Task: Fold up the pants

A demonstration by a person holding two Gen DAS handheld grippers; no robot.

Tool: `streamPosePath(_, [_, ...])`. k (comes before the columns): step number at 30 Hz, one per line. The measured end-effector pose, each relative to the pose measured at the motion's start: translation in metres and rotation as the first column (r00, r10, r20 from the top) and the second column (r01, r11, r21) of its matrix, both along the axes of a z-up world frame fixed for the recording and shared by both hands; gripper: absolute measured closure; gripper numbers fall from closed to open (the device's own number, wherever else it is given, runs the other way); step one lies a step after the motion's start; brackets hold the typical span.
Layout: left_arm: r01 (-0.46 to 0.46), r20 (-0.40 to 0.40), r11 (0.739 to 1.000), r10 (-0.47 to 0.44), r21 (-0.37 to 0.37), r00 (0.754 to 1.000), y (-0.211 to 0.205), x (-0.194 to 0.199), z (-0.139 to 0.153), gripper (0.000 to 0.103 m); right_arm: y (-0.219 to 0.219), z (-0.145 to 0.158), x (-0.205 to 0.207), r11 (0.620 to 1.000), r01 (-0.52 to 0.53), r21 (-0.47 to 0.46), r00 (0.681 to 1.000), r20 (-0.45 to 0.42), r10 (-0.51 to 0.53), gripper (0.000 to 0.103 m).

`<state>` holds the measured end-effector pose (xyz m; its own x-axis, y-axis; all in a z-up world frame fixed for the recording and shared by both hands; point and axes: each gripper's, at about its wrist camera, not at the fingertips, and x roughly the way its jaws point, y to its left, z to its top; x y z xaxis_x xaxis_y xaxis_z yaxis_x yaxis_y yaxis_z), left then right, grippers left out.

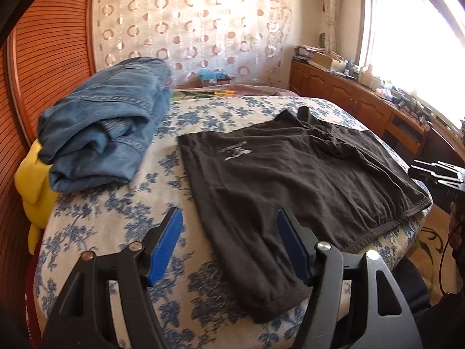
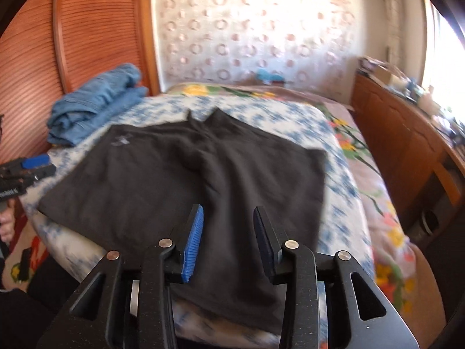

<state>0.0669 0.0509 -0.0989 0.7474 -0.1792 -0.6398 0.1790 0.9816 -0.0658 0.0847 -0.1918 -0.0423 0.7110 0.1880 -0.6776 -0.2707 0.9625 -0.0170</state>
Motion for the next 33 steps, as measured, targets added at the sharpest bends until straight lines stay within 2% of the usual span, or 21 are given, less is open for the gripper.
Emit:
streamPosePath(8, [0.085, -0.028, 0.996, -0.085, -0.004, 0.996, -0.024, 0.016, -0.002, 0.036, -0.049, -0.022, -0.021, 0.989, 0.144, -0.018, 0.985, -0.089, -0.145, 0.066])
streamPosePath(14, [0.129, -0.013, 0.992, -0.129, -0.002, 0.992, -0.033, 0.014, 0.001, 0.036, -0.059, -0.027, -0.031, 0.980, 0.199, 0.002, 0.975, -0.105, -0.198, 0.066])
streamPosePath(17, [0.135, 0.001, 0.991, -0.135, 0.001, 0.991, -0.033, 0.007, 0.001, 0.036, -0.054, -0.031, -0.037, 0.983, 0.185, 0.005, 0.976, -0.121, -0.183, 0.065])
streamPosePath(19, [0.126, 0.001, 0.992, -0.126, -0.004, 0.992, -0.032, 0.003, 0.001, 0.036, -0.049, -0.032, -0.038, 0.983, 0.182, -0.004, 0.977, -0.116, -0.181, 0.071])
streamPosePath(21, [0.116, -0.003, 0.993, -0.116, -0.017, 0.993, -0.027, 0.000, 0.001, 0.036, -0.049, -0.031, -0.036, 0.985, 0.171, 0.028, 0.977, -0.132, -0.166, 0.086])
streamPosePath(23, [0.106, -0.001, 0.994, -0.107, -0.022, 0.994, -0.023, -0.004, 0.001, 0.036, -0.047, -0.030, -0.033, 0.987, 0.153, 0.048, 0.979, -0.146, -0.144, 0.095])
streamPosePath(28, [0.074, 0.010, 0.997, -0.074, -0.018, 0.997, -0.009, -0.009, 0.006, 0.036, -0.037, -0.014, -0.021, 0.989, 0.124, 0.086, 0.988, -0.105, -0.114, 0.099])
streamPosePath(33, [0.034, 0.022, 0.999, -0.033, -0.025, 0.999, 0.010, -0.009, 0.009, 0.036, -0.001, 0.010, -0.001, 0.994, 0.029, 0.108, 0.999, -0.035, -0.025, 0.099])
